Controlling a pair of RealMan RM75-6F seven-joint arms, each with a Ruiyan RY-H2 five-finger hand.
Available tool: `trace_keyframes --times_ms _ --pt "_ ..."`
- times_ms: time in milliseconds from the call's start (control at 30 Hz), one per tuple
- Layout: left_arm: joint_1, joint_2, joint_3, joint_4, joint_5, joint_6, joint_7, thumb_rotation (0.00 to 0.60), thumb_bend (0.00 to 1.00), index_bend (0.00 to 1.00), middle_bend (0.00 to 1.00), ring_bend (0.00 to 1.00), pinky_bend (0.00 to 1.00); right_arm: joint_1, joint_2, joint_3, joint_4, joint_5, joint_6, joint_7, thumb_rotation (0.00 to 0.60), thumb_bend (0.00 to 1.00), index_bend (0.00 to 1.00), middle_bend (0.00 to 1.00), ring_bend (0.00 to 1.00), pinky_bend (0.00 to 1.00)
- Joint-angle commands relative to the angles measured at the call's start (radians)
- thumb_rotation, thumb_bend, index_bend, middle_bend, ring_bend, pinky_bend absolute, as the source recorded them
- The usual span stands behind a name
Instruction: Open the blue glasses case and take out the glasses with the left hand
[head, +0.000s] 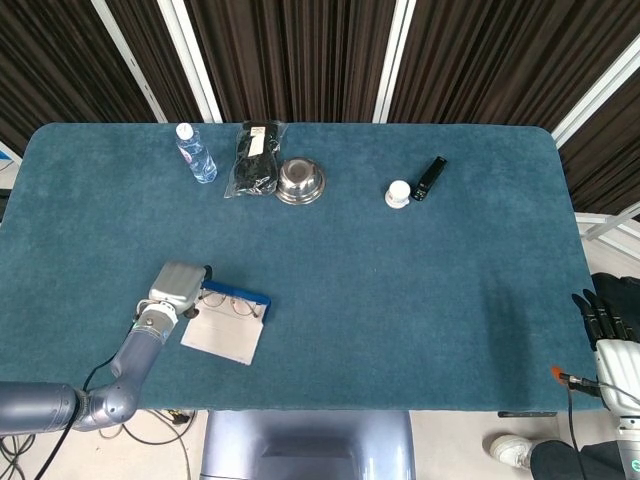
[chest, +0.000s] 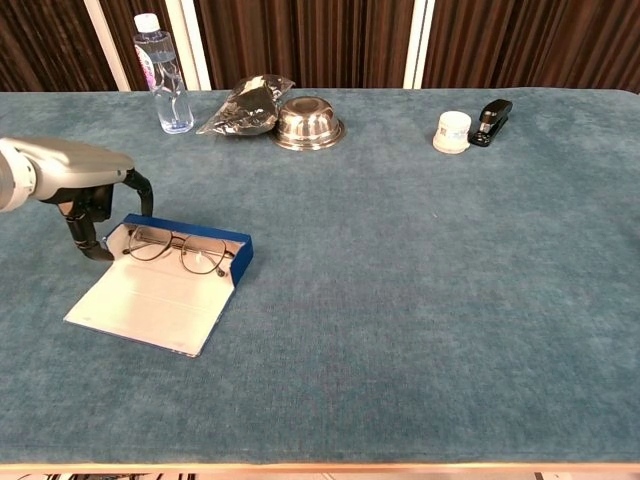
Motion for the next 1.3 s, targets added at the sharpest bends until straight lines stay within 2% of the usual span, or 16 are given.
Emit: trace_keyframes --times_ms 33,600,933,1167,1300 --pt "0.005 0.005 0.005 -0.002 0.007 -0.003 -0.004 0.6 0.19 0.33 0.99 0.88 0.89 0.0 0.0 0.0 0.0 0.0 0.001 0.0 0.6 0.16 0.0 0.0 0.0 0.21" --pt "0.042 0.041 0.026 -0.056 0.07 0.014 -0.03 0.6 0.19 0.33 0.99 0.88 0.89 -0.001 0.001 -0.001 0.0 -0.004 0.003 0.005 0.6 0.16 0.0 0.0 0.0 0.21" --pt "0.084 0.026 -0.014 -0.043 0.141 0.071 -0.103 0.6 0.19 0.32 0.99 0.88 0.89 0.0 0.002 -0.001 0.0 -0.005 0.002 0.007 0.6 0.16 0.0 0.0 0.0 0.21" --pt "0.08 -0.001 -0.038 -0.033 0.143 0.066 -0.104 0.6 0.25 0.36 1.0 0.89 0.89 -0.001 0.002 -0.001 0.001 -0.007 0.003 0.006 0.6 0.16 0.0 0.0 0.0 0.21" --pt "0.07 -0.032 -0.059 -0.015 0.131 0.06 -0.099 0.6 0.25 0.39 1.0 0.89 0.9 -0.001 0.002 -0.001 0.0 -0.005 0.002 0.007 0.6 0.16 0.0 0.0 0.0 0.21"
